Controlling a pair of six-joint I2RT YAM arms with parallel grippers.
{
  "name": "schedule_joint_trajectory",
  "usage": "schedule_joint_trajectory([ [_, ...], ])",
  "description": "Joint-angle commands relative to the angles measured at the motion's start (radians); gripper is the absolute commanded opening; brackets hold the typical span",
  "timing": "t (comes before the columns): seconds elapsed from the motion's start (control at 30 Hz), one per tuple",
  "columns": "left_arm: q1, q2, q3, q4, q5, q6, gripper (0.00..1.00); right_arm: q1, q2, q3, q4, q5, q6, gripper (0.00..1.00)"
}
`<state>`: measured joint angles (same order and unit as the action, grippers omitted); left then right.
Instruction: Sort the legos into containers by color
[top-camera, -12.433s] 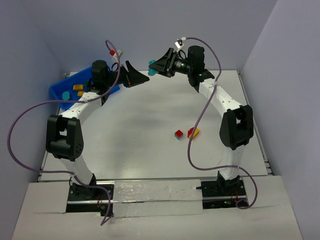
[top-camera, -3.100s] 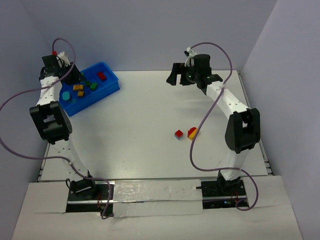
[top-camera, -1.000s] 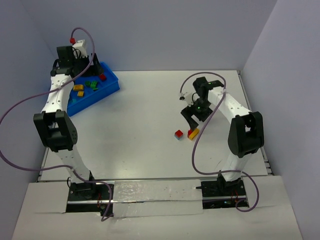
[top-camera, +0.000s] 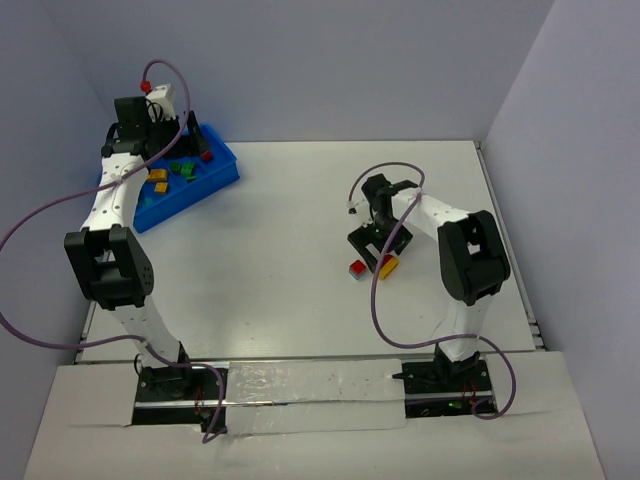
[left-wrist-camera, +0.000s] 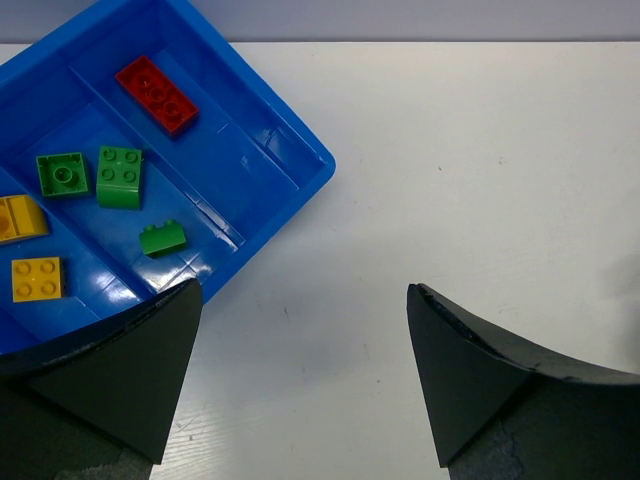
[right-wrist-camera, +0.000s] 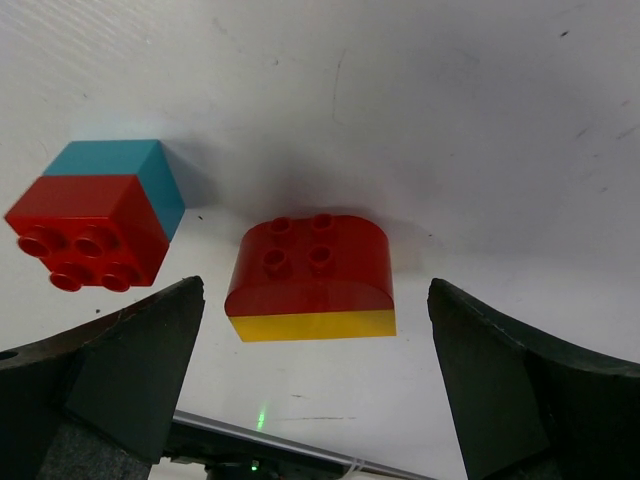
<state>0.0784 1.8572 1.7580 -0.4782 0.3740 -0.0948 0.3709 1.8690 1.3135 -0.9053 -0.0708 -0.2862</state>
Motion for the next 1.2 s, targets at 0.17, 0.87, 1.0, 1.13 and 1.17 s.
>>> schedule_joint_trajectory([
  [0.17, -0.006, -0.043, 0.004, 0.027, 0.022, -0.003, 0.93, 0.006, -0.004, -0.071, 0.053, 0.01, -0.016, 1.0],
  [0.87, 0.002, -0.102, -0.112, 0.096, 0.151, -0.112, 0.87, -0.001, -0.11, -0.182, 0.2, -0.032, -0.102, 0.73],
  [1.0, 0.004, -0.136, -0.159, 0.186, 0.273, -0.198, 0.82, -0.022, -0.201, -0.136, 0.224, -0.123, -0.149, 0.66],
  [1.13, -0.014, -0.167, -0.22, 0.291, 0.377, -0.325, 0.78, -0.035, -0.272, 0.022, 0.279, -0.317, -0.143, 0.6],
  [1.17, -0.022, -0.166, -0.22, 0.298, 0.395, -0.346, 0.78, -0.034, -0.272, 0.068, 0.306, -0.341, -0.118, 0.6],
])
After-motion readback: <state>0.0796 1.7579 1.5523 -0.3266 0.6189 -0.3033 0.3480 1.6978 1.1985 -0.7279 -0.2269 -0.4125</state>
